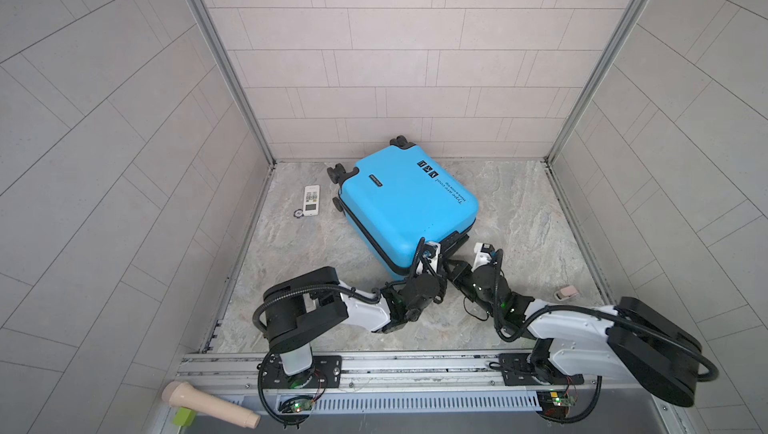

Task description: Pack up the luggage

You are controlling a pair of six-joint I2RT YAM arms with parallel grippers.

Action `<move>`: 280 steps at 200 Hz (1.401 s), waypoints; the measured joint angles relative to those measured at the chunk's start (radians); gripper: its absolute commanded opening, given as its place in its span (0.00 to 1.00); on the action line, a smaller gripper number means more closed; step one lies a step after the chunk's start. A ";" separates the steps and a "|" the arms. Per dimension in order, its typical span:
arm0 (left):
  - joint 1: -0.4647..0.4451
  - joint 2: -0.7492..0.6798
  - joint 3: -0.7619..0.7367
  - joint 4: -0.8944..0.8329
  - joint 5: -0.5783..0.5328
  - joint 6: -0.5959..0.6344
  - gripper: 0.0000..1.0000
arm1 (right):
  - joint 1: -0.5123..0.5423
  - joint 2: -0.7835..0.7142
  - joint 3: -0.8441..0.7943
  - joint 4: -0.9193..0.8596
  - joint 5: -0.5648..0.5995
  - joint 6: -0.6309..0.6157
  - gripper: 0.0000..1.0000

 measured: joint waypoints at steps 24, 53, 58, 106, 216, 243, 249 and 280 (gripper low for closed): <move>-0.013 -0.034 -0.044 0.031 0.038 -0.005 0.00 | -0.059 -0.197 0.049 -0.223 -0.032 -0.082 0.50; -0.030 -0.096 -0.106 0.065 0.068 -0.006 0.00 | -0.124 -0.355 0.055 -0.389 -0.060 -0.148 0.57; -0.031 -0.106 -0.115 0.072 0.072 -0.006 0.00 | -0.141 -0.372 0.054 -0.417 -0.069 -0.159 0.59; -0.043 -0.197 -0.205 0.092 0.082 -0.016 0.00 | -0.447 -0.454 0.064 -0.626 -0.229 -0.298 0.74; -0.107 -0.605 -0.170 -0.385 -0.069 -0.308 0.52 | -0.394 -0.374 0.189 -0.707 -0.563 -0.742 0.53; -0.132 -0.689 -0.153 -0.568 -0.146 -0.546 0.52 | -0.252 -0.475 0.080 -0.626 -0.459 -0.771 0.54; -0.139 -0.694 -0.153 -0.604 -0.161 -0.598 0.52 | -0.218 -0.484 0.059 -0.607 -0.430 -0.776 0.54; -0.214 -0.695 -0.156 -0.729 -0.243 -0.841 0.52 | -0.103 -0.436 0.003 -0.504 -0.298 -0.813 0.52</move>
